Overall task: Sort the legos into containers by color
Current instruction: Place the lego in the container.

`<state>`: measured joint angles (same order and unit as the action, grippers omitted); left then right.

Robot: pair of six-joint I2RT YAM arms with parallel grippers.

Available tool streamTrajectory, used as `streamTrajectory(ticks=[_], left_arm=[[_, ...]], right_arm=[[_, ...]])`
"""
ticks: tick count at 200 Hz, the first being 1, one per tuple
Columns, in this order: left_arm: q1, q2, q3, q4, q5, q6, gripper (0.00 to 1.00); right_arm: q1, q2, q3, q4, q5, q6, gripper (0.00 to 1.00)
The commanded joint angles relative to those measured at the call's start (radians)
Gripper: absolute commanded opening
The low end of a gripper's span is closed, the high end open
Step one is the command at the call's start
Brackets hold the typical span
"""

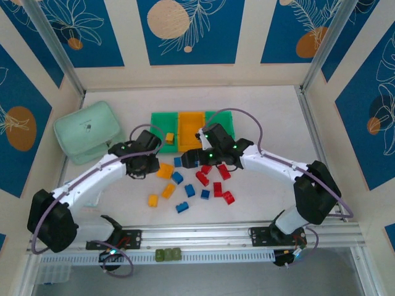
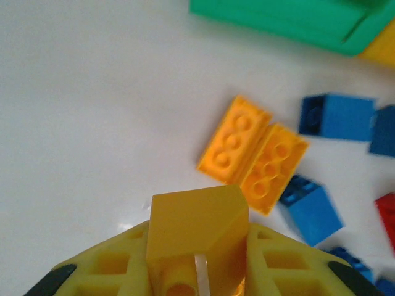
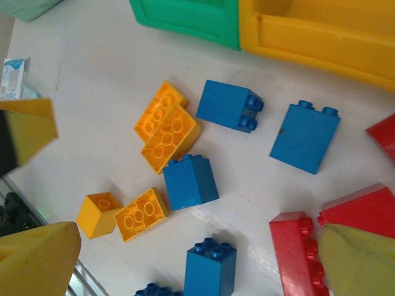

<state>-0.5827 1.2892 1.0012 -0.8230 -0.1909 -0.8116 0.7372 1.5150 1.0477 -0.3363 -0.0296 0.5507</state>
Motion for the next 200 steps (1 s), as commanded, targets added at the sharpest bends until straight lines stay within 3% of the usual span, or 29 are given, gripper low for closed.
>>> streamTrajectory(ticks=[1, 53, 136, 170, 200], left_arm=[[0.024, 0.072, 0.117, -0.039, -0.048, 0.119, 0.29], [0.093, 0.314, 0.391, -0.021, -0.026, 0.261, 0.29], [0.162, 0.689, 0.729, -0.018, 0.007, 0.353, 0.33], [0.172, 0.73, 0.79, -0.034, -0.016, 0.368, 0.49], [0.175, 0.696, 0.782, -0.046, -0.007, 0.375, 0.51]], right_arm=[[-0.018, -0.026, 0.031, -0.022, -0.022, 0.002, 0.99], [-0.038, -0.03, 0.058, -0.031, 0.014, 0.026, 0.99], [-0.05, -0.054, 0.019, -0.019, 0.042, 0.022, 0.99], [-0.052, -0.053, 0.033, -0.021, 0.048, 0.009, 0.99], [-0.053, -0.049, 0.042, -0.021, 0.046, 0.0, 0.99]])
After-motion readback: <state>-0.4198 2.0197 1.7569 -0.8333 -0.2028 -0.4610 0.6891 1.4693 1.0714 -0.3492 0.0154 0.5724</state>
